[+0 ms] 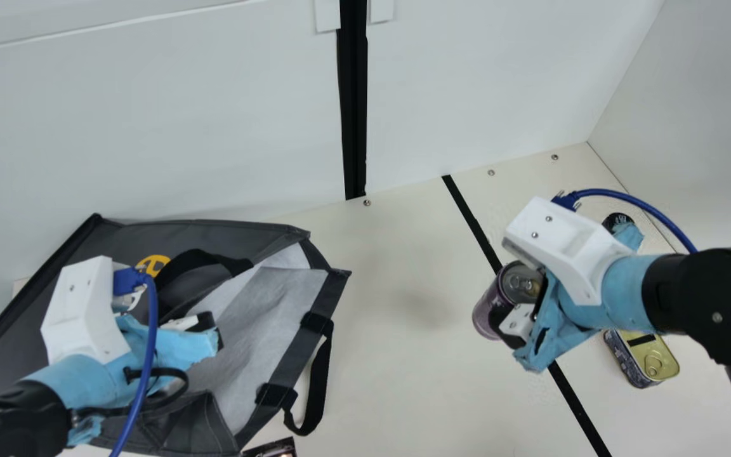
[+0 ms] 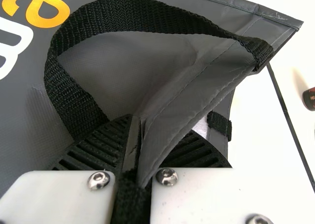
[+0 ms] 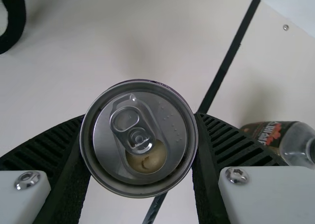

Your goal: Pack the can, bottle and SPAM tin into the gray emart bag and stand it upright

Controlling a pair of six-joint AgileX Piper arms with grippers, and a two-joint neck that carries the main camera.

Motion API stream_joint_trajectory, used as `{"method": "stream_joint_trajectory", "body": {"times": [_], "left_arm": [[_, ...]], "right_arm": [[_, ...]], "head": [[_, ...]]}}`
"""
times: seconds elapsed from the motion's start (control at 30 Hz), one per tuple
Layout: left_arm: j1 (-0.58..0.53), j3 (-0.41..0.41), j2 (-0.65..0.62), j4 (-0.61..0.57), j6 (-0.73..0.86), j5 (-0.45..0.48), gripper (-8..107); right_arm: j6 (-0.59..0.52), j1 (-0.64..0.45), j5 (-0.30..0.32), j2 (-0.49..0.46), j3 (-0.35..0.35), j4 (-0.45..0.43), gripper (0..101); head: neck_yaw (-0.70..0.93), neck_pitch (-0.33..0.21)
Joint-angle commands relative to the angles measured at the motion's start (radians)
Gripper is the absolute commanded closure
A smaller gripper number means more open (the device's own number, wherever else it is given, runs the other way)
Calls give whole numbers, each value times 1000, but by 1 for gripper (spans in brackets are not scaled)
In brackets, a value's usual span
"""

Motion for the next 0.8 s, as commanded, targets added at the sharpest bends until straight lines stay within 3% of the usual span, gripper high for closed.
{"method": "stream_joint_trajectory", "body": {"times": [0.0,0.77], "left_arm": [[0,0,0,0,0,0,107],[0,0,0,0,0,0,107]], "right_arm": [[1,15,0,-8,10,1,101],[32,128,0,-71,72,24,101]], "head": [[-2,-23],[-2,-23]]}}
